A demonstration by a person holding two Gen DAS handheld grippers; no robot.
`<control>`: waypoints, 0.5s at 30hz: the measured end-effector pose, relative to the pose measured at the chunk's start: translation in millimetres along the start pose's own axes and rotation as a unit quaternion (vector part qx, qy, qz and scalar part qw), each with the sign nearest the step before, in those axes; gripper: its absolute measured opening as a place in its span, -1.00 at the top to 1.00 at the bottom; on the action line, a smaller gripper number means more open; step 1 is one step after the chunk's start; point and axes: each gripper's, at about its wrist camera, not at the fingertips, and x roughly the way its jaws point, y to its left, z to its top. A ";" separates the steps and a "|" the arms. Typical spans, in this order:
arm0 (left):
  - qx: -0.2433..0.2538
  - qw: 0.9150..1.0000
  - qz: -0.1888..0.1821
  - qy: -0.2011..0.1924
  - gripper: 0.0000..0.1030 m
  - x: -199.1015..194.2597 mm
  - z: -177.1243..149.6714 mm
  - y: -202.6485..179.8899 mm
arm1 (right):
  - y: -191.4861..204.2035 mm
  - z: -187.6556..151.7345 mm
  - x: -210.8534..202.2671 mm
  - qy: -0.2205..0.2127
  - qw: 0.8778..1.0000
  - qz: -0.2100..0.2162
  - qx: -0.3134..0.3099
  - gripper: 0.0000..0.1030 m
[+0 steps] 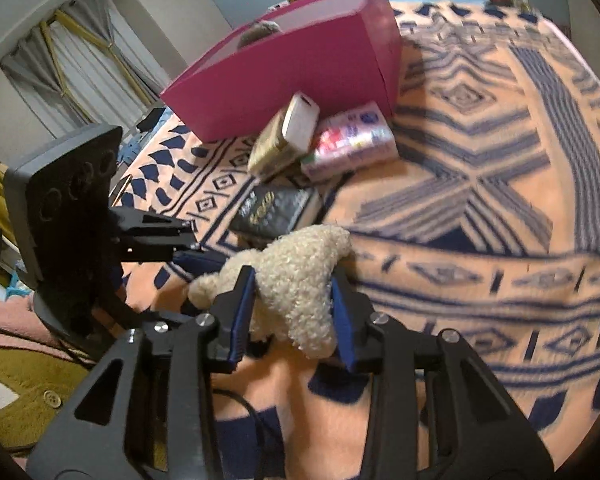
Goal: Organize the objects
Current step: 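Reach down and grasp the cream curly plush bear with the right gripper, then carry the cream bear with the right gripper over the magenta box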
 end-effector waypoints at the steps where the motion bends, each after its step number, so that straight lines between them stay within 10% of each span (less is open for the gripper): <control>1: -0.008 1.000 -0.001 -0.007 0.13 -3.5 0.8 2.7 | 2.5 3.8 -0.2 -0.006 1.000 -0.001 -0.006 0.24; 15: -0.023 0.994 0.036 -0.104 0.15 -61.9 44.8 11.8 | 33.5 68.8 -26.3 -0.082 0.991 -0.021 -0.100 0.24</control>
